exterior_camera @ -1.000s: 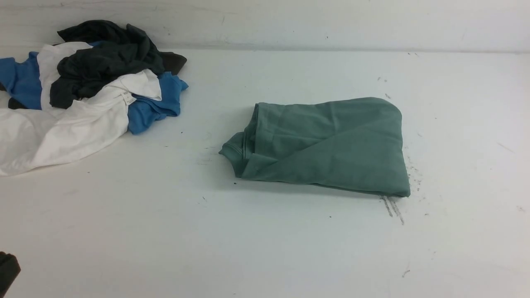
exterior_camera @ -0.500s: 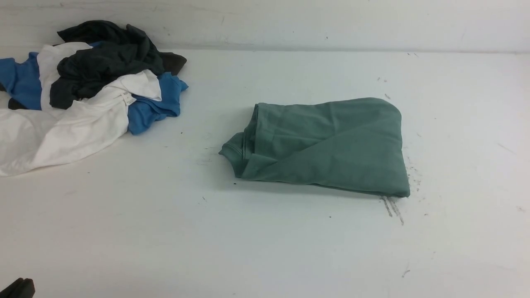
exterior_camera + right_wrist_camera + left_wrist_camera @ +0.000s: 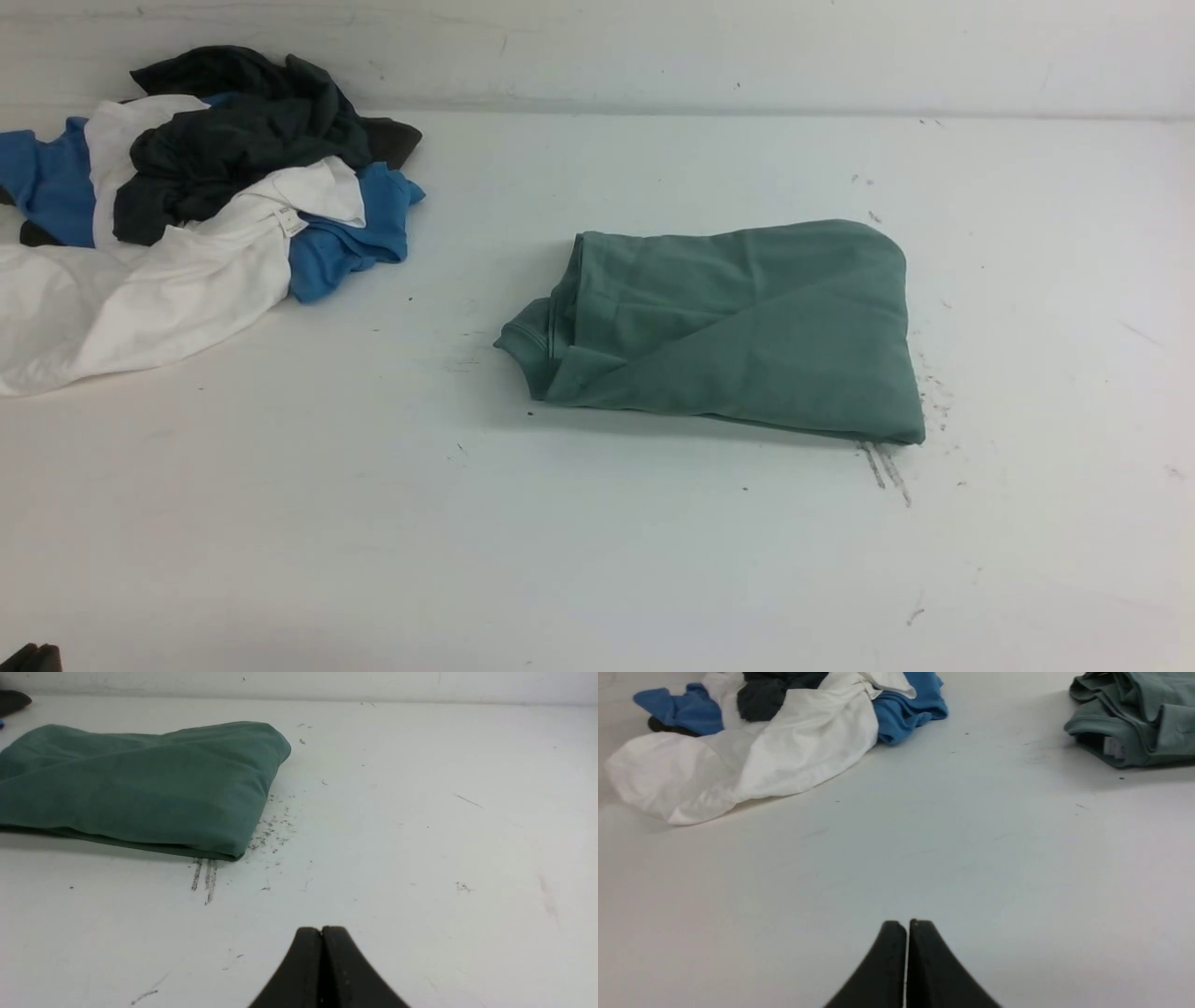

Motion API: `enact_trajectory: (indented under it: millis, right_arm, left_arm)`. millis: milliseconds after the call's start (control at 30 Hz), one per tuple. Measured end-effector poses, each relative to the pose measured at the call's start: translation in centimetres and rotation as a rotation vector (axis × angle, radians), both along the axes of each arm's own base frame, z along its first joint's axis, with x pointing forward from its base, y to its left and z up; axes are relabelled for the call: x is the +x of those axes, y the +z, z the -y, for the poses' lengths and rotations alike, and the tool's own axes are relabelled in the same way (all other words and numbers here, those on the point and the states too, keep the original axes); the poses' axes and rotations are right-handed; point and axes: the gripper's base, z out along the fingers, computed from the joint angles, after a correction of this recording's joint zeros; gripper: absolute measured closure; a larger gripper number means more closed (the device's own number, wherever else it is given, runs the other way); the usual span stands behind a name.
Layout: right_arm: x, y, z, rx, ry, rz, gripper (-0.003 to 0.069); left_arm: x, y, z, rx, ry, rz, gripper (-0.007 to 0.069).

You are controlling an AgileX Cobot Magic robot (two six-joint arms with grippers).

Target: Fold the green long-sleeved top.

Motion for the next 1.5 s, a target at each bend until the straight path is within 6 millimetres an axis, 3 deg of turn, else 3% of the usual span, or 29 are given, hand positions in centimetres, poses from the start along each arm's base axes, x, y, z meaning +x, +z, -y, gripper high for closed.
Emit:
enact_trajectory:
  millis: [1500]
  right_arm:
    - [0.00, -0.02, 0.00, 0.010, -0.002, -0.001, 0.0673]
  left_arm:
    - [0.00, 0.01, -0.10, -0.002, 0.019, -0.001, 0.0628]
